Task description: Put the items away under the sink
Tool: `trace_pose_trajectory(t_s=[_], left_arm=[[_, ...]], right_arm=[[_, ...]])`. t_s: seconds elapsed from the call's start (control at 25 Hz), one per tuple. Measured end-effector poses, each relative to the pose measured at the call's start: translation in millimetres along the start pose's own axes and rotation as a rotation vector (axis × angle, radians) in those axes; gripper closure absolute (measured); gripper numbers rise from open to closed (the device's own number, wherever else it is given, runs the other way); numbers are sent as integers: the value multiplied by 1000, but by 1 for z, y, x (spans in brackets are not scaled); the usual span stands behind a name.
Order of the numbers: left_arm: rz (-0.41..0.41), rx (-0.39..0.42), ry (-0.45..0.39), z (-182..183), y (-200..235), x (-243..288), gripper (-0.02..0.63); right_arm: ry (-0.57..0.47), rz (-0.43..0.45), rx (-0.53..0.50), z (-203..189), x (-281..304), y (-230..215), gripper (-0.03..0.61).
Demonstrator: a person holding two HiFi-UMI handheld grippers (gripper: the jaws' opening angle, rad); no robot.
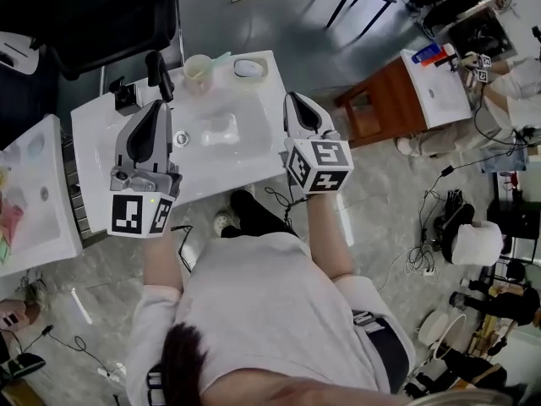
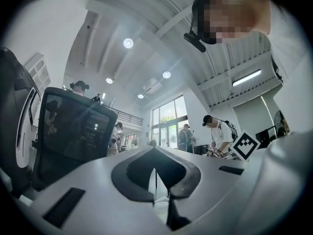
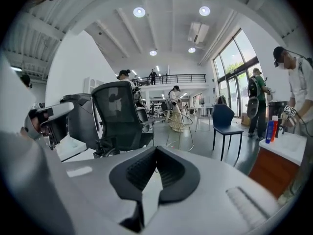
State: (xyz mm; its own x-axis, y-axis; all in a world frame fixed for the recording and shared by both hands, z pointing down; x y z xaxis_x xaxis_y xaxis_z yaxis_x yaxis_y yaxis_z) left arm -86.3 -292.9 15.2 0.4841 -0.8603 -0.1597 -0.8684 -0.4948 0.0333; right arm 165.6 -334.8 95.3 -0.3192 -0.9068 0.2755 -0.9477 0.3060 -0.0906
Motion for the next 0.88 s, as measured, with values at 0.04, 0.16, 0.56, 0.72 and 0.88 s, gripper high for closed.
trace_pose_trajectory(t_s=[0.04,0.16,0.56,0.72,0.88], left_arm=[[-1,4,3,-2,1,3,606],[1,18,13,-8,5,13,606],[93,21,52,-23,25,36,606],[125,21,73,-30,30,44,606],[159,14,97,-38,33,47,606]], right_arm=[[27,0,14,-4,9,-5,568],[107,0,54,-15,39,-25,568],[373,47,157,-62,146,-81,566],[460,66,179,-85,179,-92,565],[540,74,170,-104,198,-97,546]])
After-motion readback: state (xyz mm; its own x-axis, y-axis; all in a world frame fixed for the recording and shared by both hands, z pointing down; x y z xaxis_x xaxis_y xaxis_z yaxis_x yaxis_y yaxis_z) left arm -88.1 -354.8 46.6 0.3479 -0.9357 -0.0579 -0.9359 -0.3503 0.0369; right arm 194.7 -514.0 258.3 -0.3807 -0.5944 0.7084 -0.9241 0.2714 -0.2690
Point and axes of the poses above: the fingertips, and each gripper's own axes: x forward along the fingers, y to its left, z out of its top, the point moved 3 cm from there along -x, backward along the fingers, and after that the axes turned 2 degrees about y, right-handed, at the moved point
